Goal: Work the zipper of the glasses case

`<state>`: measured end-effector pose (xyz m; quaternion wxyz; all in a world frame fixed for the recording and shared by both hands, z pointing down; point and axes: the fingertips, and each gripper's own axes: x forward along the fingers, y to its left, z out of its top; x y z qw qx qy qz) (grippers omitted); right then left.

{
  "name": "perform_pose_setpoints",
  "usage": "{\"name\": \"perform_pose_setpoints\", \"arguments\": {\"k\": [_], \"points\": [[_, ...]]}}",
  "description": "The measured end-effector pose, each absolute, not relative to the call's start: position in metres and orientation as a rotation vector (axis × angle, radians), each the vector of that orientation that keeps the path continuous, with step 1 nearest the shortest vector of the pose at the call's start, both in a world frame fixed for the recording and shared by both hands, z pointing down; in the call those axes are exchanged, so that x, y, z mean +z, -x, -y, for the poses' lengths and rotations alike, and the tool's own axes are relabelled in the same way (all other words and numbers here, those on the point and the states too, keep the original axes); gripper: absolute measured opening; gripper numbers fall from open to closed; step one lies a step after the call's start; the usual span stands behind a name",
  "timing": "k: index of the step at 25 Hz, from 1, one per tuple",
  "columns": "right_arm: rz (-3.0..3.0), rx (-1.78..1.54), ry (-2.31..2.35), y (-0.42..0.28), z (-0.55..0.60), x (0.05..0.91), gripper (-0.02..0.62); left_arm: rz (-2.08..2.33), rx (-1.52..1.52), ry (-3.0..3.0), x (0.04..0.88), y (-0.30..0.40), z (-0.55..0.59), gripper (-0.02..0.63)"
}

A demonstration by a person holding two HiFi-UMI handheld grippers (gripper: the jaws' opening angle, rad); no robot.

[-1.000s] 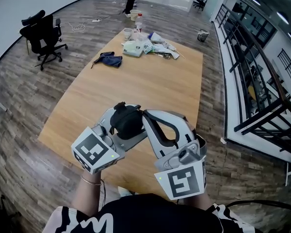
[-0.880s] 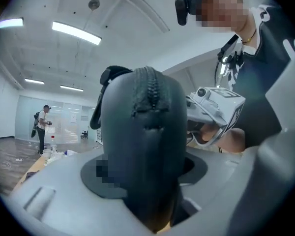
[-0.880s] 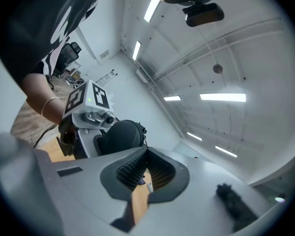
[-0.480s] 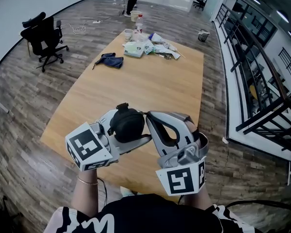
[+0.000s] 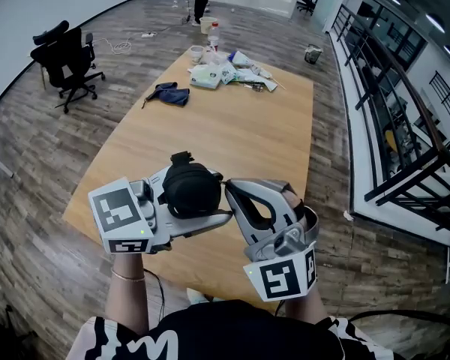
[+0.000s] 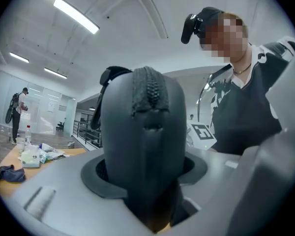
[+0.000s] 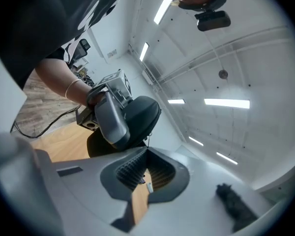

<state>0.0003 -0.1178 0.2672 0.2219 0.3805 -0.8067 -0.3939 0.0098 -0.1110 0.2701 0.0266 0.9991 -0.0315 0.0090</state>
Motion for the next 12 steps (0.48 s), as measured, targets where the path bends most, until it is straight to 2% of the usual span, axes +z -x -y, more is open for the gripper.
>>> {"name": "perform_pose_setpoints", "arguments": {"k": [3, 12], "points": [[2.221, -1.091, -1.042, 0.000, 0.118, 0.271, 0.005, 0.081, -0.093, -3.052, 0.255, -0.006, 0.114, 0.259], [2.188, -1.060, -1.018, 0.001, 0.116, 0.294, 0.005, 0.155, -0.193, -3.009, 0.239, -0.003, 0.125, 0.259]]}}
